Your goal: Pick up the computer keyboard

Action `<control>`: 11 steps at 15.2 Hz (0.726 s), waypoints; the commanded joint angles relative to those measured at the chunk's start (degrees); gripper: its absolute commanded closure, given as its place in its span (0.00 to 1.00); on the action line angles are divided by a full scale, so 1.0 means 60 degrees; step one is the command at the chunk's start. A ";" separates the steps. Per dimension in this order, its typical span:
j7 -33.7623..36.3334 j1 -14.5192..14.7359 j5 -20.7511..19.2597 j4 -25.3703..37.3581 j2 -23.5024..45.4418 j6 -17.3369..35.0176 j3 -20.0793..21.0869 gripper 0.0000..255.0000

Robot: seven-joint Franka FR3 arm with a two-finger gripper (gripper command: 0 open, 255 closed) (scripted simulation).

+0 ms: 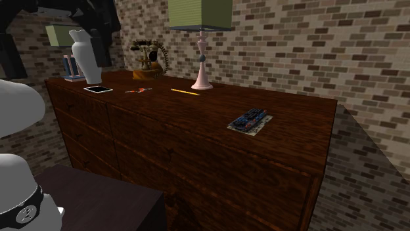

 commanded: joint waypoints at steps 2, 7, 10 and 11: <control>-0.0180 0.0135 -0.0008 0.0098 0.0313 0.0227 0.0053 0.00; -0.1049 0.0771 -0.0069 0.0690 0.1854 0.1239 0.0356 0.00; -0.1547 0.1112 -0.0128 0.1110 0.2747 0.1750 0.0574 0.00; -0.1708 0.1219 -0.0152 0.1258 0.3039 0.1905 0.0653 0.00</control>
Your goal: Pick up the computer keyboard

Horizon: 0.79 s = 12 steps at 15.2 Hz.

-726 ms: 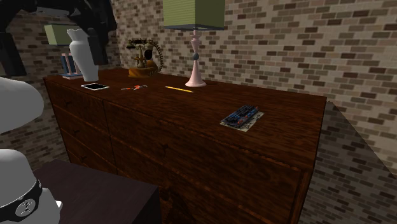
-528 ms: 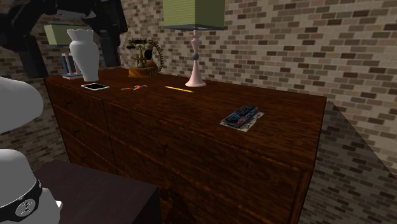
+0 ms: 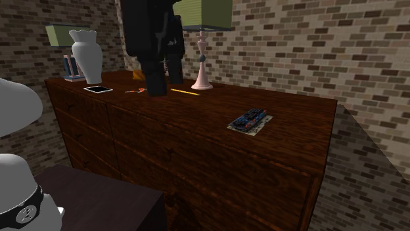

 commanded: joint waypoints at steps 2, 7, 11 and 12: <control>-0.0533 0.0306 -0.0102 0.0566 0.0951 0.0436 0.0210 0.00; -0.1262 0.0789 -0.0324 0.1370 0.2318 0.1046 0.0667 0.00; -0.1786 0.1153 -0.0588 0.2030 0.3345 0.1435 0.1067 0.00; -0.1909 0.1243 -0.0667 0.2194 0.3594 0.1521 0.1170 0.00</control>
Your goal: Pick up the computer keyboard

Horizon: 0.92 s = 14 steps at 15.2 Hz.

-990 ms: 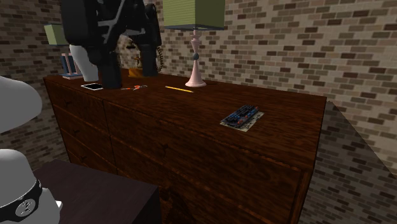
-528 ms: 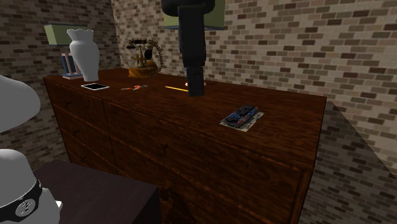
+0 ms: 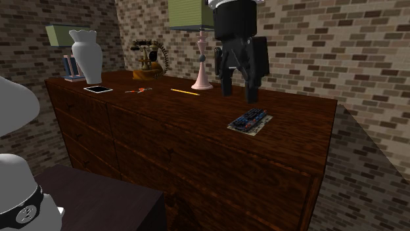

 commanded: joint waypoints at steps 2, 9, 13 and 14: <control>-0.0374 0.0278 -0.0256 0.0586 0.0795 0.0212 0.0315 0.00; -0.1127 0.0957 -0.1017 0.1664 0.2390 0.0660 0.1021 0.00; -0.1525 0.1393 -0.1532 0.2207 0.3224 0.0864 0.1388 0.00; -0.1623 0.1506 -0.1667 0.2331 0.3424 0.0912 0.1475 0.00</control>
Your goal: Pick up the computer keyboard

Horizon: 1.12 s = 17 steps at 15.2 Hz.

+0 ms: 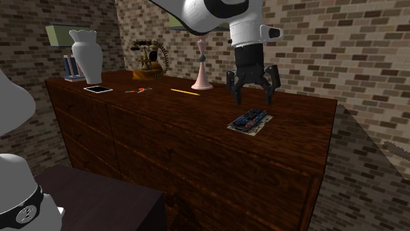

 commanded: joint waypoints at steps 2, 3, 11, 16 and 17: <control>-0.0108 0.0171 -0.0195 0.0057 0.0244 0.0147 0.0130 0.00; -0.0075 0.0173 -0.0224 -0.0025 0.0281 0.0261 0.0124 0.00; 0.0130 0.0188 -0.0409 -0.0442 0.0528 0.0890 0.0083 1.00; 0.0131 0.0189 -0.0411 -0.0428 0.0537 0.0885 0.0082 1.00; 0.0131 0.0189 -0.0412 -0.0426 0.0538 0.0885 0.0082 1.00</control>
